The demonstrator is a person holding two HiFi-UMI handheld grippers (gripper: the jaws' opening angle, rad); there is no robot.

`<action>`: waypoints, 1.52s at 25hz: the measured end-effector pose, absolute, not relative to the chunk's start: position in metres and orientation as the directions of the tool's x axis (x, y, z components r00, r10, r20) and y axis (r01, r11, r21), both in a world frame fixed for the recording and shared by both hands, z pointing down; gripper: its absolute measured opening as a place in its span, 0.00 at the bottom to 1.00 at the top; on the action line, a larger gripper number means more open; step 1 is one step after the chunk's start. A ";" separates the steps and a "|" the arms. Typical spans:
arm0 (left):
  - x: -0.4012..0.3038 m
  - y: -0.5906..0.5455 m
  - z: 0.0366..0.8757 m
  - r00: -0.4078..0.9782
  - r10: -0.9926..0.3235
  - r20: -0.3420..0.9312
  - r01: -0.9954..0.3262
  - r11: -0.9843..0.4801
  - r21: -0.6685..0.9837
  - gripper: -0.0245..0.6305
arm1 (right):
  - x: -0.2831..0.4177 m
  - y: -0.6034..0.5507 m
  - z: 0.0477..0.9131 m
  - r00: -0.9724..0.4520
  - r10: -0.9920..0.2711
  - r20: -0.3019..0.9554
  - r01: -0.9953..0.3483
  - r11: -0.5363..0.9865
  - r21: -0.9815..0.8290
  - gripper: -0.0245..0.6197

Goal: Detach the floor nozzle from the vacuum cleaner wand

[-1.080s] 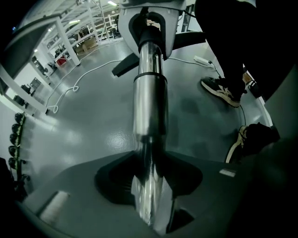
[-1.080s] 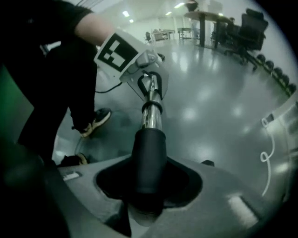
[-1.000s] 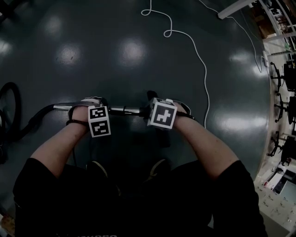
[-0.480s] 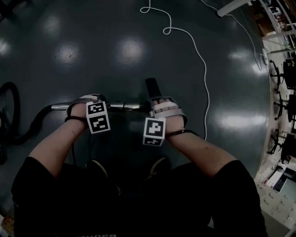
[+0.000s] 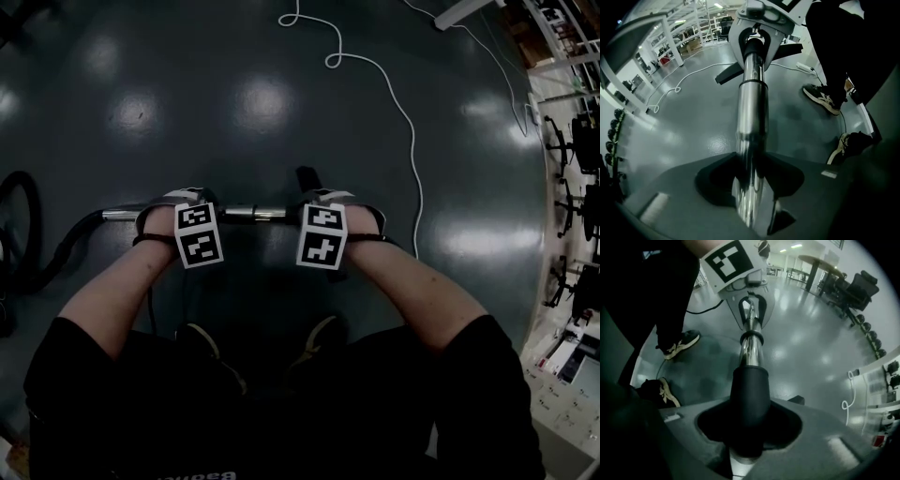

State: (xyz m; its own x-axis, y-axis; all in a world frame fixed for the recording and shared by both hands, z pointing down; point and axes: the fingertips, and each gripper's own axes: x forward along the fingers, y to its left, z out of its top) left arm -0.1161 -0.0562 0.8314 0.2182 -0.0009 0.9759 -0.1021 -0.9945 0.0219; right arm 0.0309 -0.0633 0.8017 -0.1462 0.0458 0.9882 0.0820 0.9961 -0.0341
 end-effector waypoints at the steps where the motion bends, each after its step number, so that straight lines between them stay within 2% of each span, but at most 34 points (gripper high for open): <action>1: -0.116 -0.057 0.830 0.219 -0.005 0.976 -0.099 -0.995 0.017 0.30 | 0.031 -0.062 0.798 -0.141 0.090 0.986 0.074 0.994 -0.080 0.24; 4: -0.114 -0.054 0.828 0.213 -0.003 0.977 -0.079 -0.997 0.015 0.30 | 0.038 -0.054 0.786 -0.131 0.282 0.950 -0.028 0.957 -0.288 0.25; 7: -0.107 -0.049 0.828 0.211 -0.001 0.978 -0.048 -0.999 0.009 0.30 | 0.039 -0.029 0.775 -0.236 0.538 0.809 -0.164 0.799 -0.579 0.25; 8: -0.105 -0.048 0.827 0.212 -0.001 0.977 -0.041 -0.999 0.008 0.30 | 0.040 -0.024 0.772 -0.271 0.587 0.763 -0.192 0.744 -0.640 0.25; 10: -0.101 -0.048 0.827 0.217 0.003 0.976 -0.038 -0.999 0.012 0.30 | 0.042 -0.024 0.769 -0.299 0.604 0.739 -0.208 0.715 -0.668 0.25; 12: -0.100 -0.049 0.828 0.217 0.006 0.976 -0.042 -0.999 0.016 0.30 | 0.045 -0.029 0.772 -0.272 0.535 0.800 -0.188 0.786 -0.589 0.25; 15: -0.100 -0.050 0.828 0.216 0.009 0.976 -0.048 -0.999 0.020 0.30 | 0.041 -0.036 0.774 -0.232 0.368 0.900 -0.130 0.906 -0.404 0.24; 18: -0.097 -0.051 0.828 0.230 0.024 0.973 -0.068 -0.997 0.041 0.30 | 0.046 -0.048 0.780 -0.171 0.120 0.978 -0.012 0.992 -0.124 0.24; 20: -0.095 -0.056 0.825 0.251 0.029 0.968 -0.091 -0.994 0.053 0.30 | 0.053 -0.067 0.782 -0.135 -0.126 0.983 0.115 0.983 0.141 0.24; 22: -0.094 -0.060 0.822 0.267 0.024 0.963 -0.113 -0.992 0.056 0.30 | 0.057 -0.086 0.778 -0.134 -0.352 0.926 0.238 0.896 0.375 0.24; 24: -0.092 -0.063 0.820 0.276 0.014 0.961 -0.128 -0.990 0.051 0.30 | 0.058 -0.098 0.774 -0.151 -0.462 0.874 0.303 0.820 0.486 0.24; 25: -0.091 -0.064 0.820 0.279 0.011 0.960 -0.132 -0.990 0.050 0.30 | 0.059 -0.100 0.775 -0.154 -0.460 0.874 0.302 0.821 0.485 0.24; 27: -0.091 -0.064 0.820 0.282 0.012 0.959 -0.130 -0.990 0.051 0.30 | 0.059 -0.094 0.778 -0.151 -0.372 0.916 0.248 0.883 0.399 0.24; 32: -0.091 -0.061 0.821 0.266 0.003 0.964 -0.091 -0.995 0.029 0.30 | 0.056 -0.064 0.781 -0.181 -0.008 0.984 0.046 0.999 0.017 0.24; 35: -0.088 -0.059 0.824 0.255 -0.002 0.967 -0.061 -0.998 0.014 0.30 | 0.061 -0.045 0.778 -0.187 0.253 0.949 -0.098 0.957 -0.274 0.24; 38: -0.084 -0.056 0.825 0.247 -0.003 0.969 -0.031 -0.999 0.004 0.30 | 0.066 -0.029 0.771 -0.248 0.493 0.834 -0.236 0.804 -0.546 0.24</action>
